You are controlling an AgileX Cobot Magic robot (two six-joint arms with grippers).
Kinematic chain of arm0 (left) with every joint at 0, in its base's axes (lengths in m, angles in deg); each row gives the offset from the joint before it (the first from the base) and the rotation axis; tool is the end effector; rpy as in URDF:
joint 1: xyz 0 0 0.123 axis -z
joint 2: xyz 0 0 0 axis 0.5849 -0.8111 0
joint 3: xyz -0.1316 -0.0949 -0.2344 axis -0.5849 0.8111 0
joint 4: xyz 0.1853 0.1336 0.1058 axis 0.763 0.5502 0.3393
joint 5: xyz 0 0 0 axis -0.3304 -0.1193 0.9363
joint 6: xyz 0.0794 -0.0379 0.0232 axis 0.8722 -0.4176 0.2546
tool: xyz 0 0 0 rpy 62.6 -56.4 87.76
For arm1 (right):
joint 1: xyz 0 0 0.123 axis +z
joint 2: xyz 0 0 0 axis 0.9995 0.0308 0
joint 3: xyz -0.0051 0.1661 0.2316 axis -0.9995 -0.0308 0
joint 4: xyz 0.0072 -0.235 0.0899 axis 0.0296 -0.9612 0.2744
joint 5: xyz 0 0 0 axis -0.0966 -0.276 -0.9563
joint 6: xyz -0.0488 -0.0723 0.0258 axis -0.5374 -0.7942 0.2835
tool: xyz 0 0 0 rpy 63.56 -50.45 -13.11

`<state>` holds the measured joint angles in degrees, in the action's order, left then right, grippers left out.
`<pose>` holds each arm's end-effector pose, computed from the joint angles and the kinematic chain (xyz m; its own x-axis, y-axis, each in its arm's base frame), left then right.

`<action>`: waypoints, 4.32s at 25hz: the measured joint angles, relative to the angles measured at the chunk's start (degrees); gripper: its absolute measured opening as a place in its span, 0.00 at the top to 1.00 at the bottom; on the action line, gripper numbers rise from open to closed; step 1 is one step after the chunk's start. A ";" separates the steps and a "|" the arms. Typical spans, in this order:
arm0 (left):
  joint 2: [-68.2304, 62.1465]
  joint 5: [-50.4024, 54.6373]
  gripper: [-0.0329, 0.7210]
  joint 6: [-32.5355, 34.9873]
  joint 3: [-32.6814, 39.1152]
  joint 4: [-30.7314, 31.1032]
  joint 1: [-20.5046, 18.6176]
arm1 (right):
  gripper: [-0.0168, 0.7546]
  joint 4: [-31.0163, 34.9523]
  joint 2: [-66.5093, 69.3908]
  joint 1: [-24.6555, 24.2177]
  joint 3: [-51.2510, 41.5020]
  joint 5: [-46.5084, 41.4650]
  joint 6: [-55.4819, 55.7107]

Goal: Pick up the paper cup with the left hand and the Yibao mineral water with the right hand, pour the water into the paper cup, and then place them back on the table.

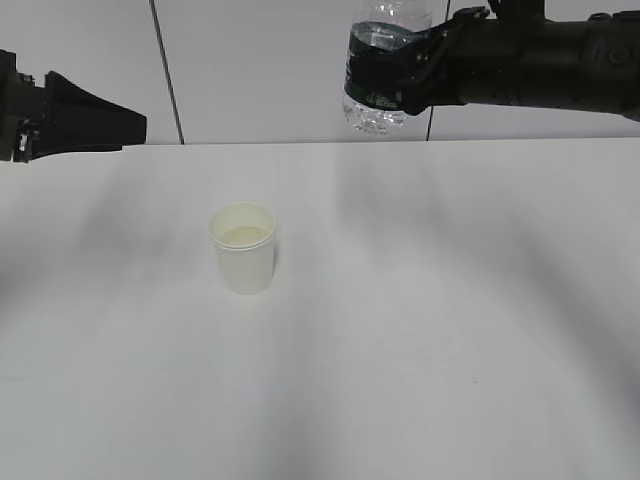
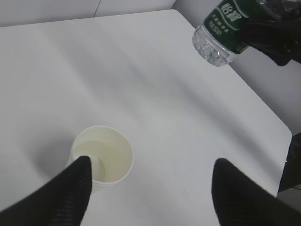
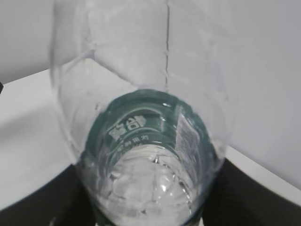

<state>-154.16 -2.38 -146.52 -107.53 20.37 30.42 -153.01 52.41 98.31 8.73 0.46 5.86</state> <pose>0.3139 -0.0476 0.2731 -0.6064 0.1003 -0.7888 0.6807 0.5782 -0.4498 0.3746 0.1157 0.2802 -0.1179 -0.1684 -0.9786 -0.6887 0.7239 -0.0416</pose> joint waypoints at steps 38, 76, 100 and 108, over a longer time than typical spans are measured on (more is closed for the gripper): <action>5.82 21.25 0.31 18.10 0.11 0.00 0.00 | 0.40 -22.64 -11.00 0.00 -0.27 -7.41 19.09; 5.82 21.66 0.31 18.10 0.11 0.00 0.00 | 0.40 28.87 15.73 -4.60 -18.78 13.56 -39.49; 5.83 23.02 0.33 18.10 0.11 0.00 0.00 | 0.19 29.37 20.87 -4.60 -18.67 18.28 -43.75; 5.83 23.03 0.34 18.10 0.11 0.00 0.00 | 0.18 29.02 20.87 -4.70 -18.59 16.06 -44.03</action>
<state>-148.33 20.65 -128.42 -107.41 20.37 30.42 -123.98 73.28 93.61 -9.86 16.52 -38.17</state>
